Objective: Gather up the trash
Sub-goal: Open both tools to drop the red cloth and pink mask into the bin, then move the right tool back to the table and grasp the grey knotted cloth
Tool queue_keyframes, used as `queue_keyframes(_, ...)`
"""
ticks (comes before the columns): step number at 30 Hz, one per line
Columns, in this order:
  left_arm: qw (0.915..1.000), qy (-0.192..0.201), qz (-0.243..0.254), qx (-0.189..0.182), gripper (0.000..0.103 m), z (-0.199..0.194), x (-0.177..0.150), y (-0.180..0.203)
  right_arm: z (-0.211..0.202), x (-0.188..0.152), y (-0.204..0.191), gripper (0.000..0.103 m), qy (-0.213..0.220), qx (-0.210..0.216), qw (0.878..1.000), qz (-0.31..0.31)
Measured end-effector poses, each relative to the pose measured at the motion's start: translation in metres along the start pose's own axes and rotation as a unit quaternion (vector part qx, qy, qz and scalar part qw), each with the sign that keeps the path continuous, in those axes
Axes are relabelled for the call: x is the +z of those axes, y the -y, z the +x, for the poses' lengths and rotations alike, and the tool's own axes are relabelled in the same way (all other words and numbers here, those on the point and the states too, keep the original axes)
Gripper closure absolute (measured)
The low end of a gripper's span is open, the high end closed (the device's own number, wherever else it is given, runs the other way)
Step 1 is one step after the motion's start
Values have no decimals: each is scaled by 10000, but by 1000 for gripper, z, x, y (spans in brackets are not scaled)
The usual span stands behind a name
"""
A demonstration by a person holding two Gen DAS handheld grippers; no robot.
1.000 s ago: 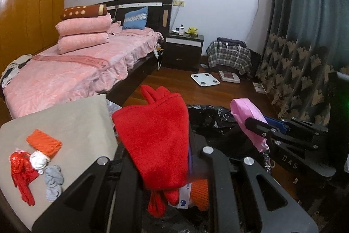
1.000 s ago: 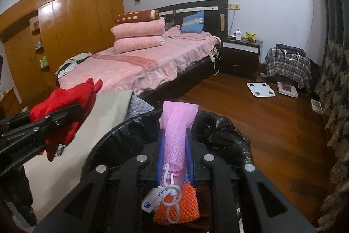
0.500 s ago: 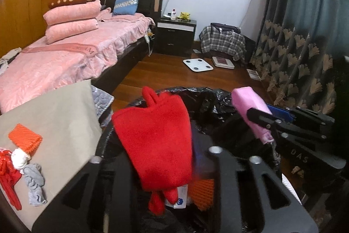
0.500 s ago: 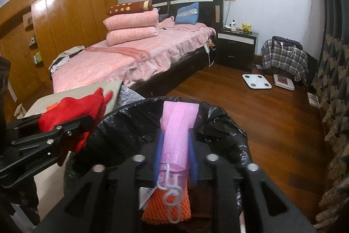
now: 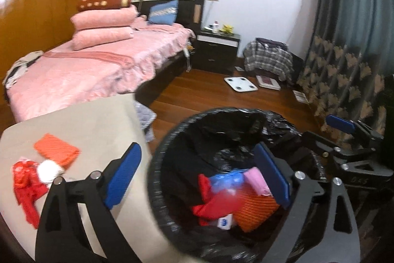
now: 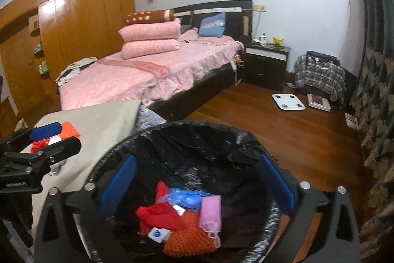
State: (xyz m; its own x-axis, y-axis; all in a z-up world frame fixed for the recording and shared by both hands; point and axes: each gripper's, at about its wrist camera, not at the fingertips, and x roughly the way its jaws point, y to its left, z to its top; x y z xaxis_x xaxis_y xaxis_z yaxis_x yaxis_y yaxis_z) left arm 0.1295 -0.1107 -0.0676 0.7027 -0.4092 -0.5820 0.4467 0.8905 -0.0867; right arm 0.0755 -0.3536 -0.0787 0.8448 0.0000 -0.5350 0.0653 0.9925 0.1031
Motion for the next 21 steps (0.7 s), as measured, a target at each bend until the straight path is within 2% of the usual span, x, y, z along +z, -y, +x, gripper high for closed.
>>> queue_keyframes(11, 9938, 181, -535, 956, 11, -55, -12, -78, 5, 14, -69, 6, 105, 620, 9975, -310)
queue_keyframes(21, 9767, 216, -970, 1902, 11, -97, -39, -158, 28, 17, -165, 6, 28, 1373, 9879, -717)
